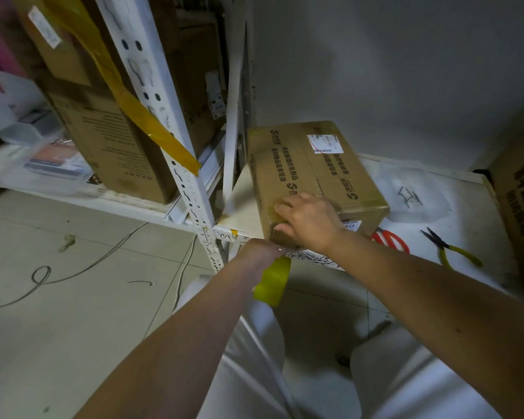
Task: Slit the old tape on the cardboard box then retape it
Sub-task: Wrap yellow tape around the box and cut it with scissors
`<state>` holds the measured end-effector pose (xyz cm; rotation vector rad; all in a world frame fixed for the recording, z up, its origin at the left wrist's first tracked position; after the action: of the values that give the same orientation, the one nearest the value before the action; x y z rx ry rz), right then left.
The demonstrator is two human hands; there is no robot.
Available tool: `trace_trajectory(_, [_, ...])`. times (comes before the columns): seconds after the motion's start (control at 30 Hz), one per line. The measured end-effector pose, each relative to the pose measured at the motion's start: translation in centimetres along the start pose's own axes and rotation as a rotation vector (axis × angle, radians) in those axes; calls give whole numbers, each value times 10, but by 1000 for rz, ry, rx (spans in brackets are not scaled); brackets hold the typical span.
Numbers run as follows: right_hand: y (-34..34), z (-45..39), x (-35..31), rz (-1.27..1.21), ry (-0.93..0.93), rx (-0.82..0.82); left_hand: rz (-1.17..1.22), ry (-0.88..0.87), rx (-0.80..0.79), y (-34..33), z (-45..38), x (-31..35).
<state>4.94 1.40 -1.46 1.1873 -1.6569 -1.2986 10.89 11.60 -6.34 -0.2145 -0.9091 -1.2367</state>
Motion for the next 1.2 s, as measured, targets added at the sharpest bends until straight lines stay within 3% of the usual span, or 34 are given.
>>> trace_trajectory(0.13, [8, 2, -1, -131, 47, 76, 81, -37, -53, -5, 8, 4])
trace_trajectory(0.27, [24, 13, 10, -356, -38, 109, 112, -103, -54, -7, 9, 11])
trace_trajectory(0.43, [17, 28, 21, -604, -238, -254, 181, -113, -43, -12, 17, 19])
trace_trajectory(0.53, [17, 31, 28, -772, -338, -294, 176, -99, -35, -18, 20, 19])
trace_trajectory(0.73, [22, 33, 28, -745, -386, -303, 181, -75, -15, -22, 25, 20])
trace_trajectory(0.97, [30, 29, 25, -641, -388, -134, 345, -149, -74, -29, 38, 22])
trace_trajectory(1.2, [36, 28, 27, -589, -373, -103, 287, -129, -46, -25, 39, 13])
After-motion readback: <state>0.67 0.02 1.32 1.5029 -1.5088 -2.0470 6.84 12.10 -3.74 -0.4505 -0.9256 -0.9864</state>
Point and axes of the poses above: each hand's wrist, its own z-axis away from the middle knuckle, its own y-axis out of the back of the hand, x = y × z, the point moved 5 cm from there along -z, towards the middle knuckle, and after that the axes turned 11 degrees about -z, right-handed, at the moved point
